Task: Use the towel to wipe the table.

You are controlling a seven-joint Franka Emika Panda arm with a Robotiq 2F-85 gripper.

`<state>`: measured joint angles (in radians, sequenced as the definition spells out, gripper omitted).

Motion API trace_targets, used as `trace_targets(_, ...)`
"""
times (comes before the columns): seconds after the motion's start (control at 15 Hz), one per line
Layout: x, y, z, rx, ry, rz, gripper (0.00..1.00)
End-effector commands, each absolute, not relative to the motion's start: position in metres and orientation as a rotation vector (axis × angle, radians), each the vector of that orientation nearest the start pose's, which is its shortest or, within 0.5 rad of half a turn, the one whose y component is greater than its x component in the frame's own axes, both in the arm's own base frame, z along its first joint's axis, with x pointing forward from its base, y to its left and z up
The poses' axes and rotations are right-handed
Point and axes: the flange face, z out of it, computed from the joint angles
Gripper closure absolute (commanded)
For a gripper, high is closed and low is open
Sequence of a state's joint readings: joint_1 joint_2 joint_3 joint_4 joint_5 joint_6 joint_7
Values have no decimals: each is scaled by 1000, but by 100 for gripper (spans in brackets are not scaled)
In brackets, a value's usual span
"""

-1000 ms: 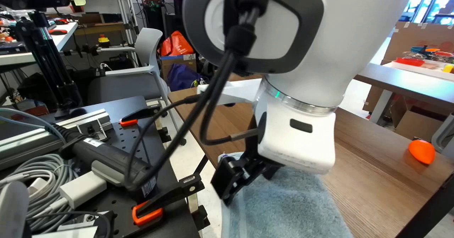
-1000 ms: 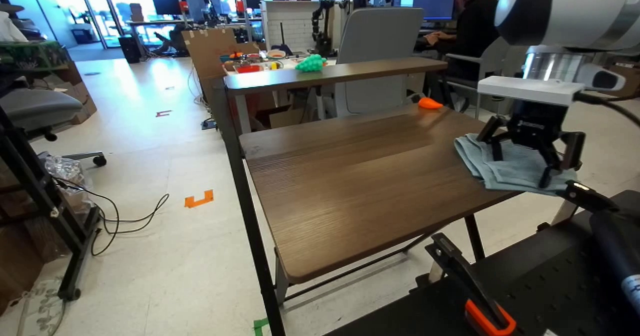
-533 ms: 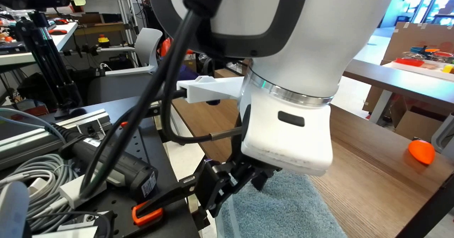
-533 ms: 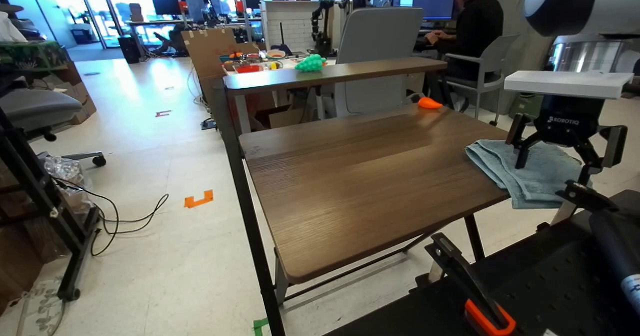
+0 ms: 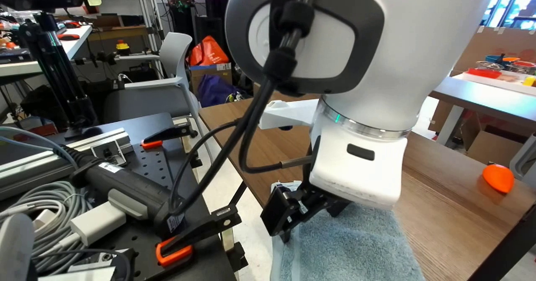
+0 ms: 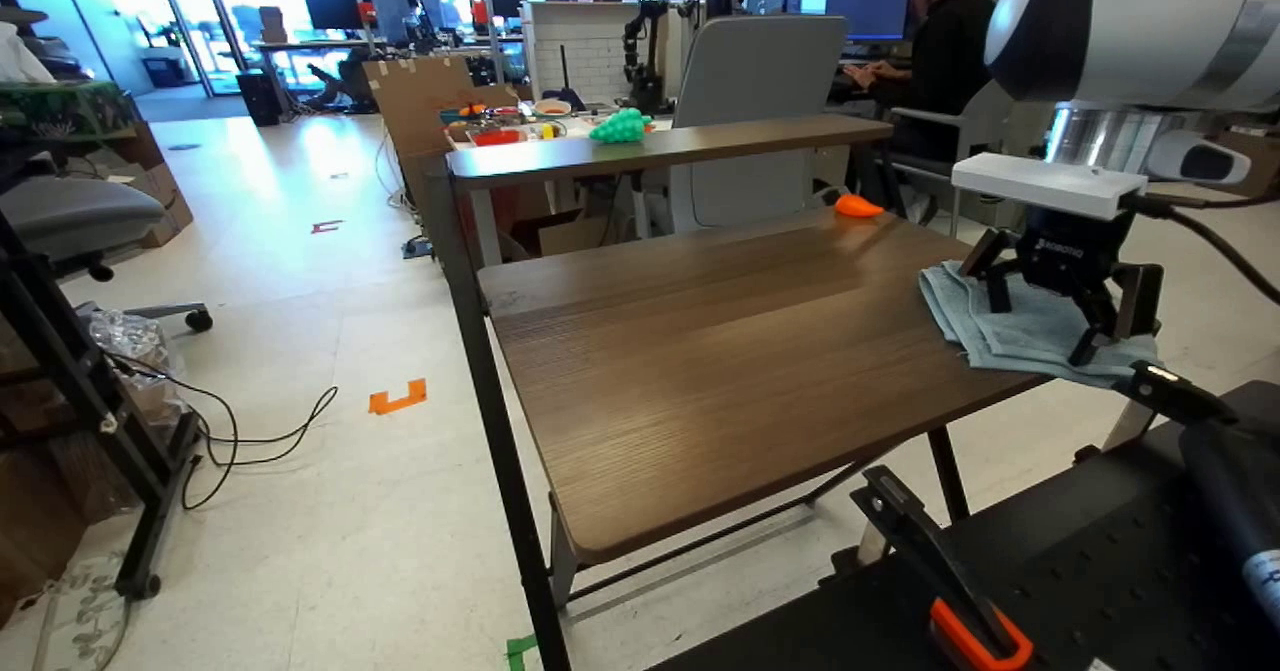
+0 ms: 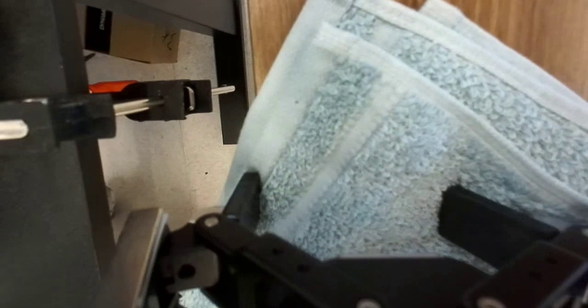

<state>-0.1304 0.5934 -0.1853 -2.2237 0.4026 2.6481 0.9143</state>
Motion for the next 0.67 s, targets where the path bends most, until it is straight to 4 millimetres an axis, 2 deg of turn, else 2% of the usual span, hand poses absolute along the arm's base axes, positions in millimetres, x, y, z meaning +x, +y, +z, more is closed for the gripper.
trace_targets(0.0,524,-192,68,-2024,2292,131,0)
trace_targets(0.2,532,-190,60,-1939,2306,145,0)
trace_targets(0.33,541,-189,64,-1901,2310,157,0)
trace_targets(0.6,545,-186,91,-1888,2330,260,0)
